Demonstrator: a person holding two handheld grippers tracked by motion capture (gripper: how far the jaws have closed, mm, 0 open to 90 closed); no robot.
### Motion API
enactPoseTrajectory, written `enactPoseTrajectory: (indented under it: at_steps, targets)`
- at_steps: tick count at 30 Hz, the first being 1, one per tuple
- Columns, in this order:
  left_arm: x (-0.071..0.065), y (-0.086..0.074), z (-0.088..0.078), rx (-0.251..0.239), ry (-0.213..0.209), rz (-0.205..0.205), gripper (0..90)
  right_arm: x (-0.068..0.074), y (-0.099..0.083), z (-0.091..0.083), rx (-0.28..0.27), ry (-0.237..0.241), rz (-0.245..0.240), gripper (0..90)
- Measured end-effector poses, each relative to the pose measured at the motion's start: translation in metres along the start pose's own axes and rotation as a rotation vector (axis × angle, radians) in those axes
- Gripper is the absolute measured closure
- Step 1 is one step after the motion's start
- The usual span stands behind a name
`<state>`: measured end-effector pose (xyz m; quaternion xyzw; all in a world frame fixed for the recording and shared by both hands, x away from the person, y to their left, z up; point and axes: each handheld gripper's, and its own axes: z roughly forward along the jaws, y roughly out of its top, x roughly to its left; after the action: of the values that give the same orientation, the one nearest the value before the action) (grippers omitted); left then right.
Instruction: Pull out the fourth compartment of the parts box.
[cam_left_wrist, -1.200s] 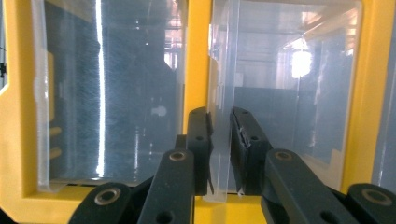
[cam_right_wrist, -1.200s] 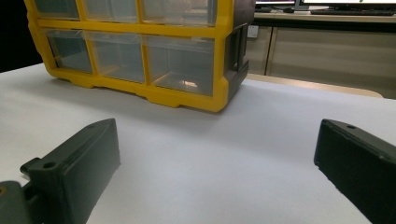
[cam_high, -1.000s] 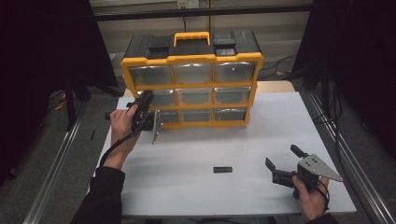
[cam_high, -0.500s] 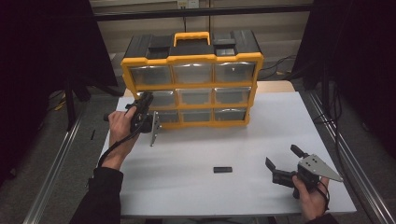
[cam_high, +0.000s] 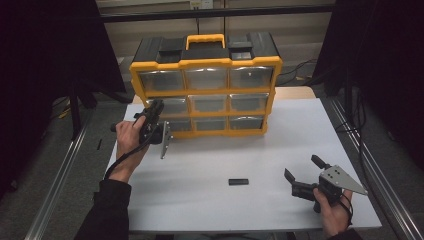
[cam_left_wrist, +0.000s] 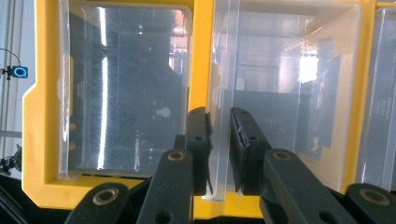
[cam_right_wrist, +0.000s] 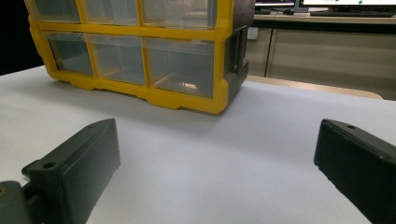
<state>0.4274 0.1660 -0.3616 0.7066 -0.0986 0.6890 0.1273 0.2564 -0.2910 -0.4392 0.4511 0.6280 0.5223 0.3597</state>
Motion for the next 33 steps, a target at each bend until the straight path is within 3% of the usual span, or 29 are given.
enactPoseTrajectory:
  at_steps: [33]
  targets:
    - [-0.002, 0.003, -0.014, 0.006, 0.010, 0.027, 80.6, 0.000, 0.000, -0.001, 0.000, -0.002, 0.001, 0.0]
